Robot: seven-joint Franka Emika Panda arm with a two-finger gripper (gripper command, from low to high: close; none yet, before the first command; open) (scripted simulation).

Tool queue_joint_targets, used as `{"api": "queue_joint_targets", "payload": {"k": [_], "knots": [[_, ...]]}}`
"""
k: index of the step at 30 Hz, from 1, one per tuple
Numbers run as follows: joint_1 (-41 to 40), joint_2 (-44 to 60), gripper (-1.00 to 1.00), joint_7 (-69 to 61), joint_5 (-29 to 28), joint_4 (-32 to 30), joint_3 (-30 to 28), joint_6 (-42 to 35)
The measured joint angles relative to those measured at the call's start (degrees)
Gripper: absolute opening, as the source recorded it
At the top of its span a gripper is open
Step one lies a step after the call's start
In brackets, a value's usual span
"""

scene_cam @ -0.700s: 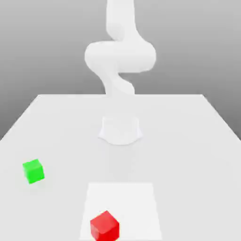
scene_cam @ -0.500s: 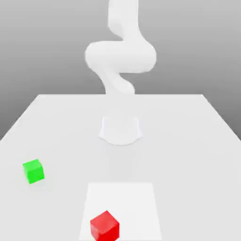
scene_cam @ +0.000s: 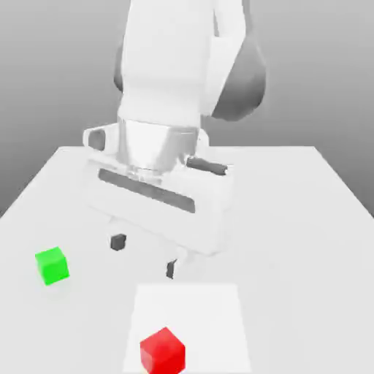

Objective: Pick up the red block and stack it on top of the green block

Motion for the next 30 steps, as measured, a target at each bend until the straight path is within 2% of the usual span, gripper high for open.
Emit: {"api": "queue_joint_targets", "payload": {"k": [5, 9, 10, 17, 22, 27, 30], "knots": [[0.0, 9.4, 0.00, 4.9, 3.8, -1.3, 0.0, 4.1], [1.3, 17.5, 0.00, 7.2, 2.4, -0.4, -1.8, 10.3], [1.9, 19.5, -1.00, 7.6, 1.9, -0.1, -2.5, 11.9], [2.0, 19.9, -1.00, 7.8, 1.7, -0.1, -2.6, 12.4], [0.4, 11.1, -1.00, 5.4, 4.9, -2.0, -1.4, 5.4], [-8.0, 2.9, -1.00, 4.2, 5.4, -9.6, -9.4, 4.3], [-17.6, -2.3, -1.00, 3.3, 5.9, -14.6, -13.8, 4.3]]}}
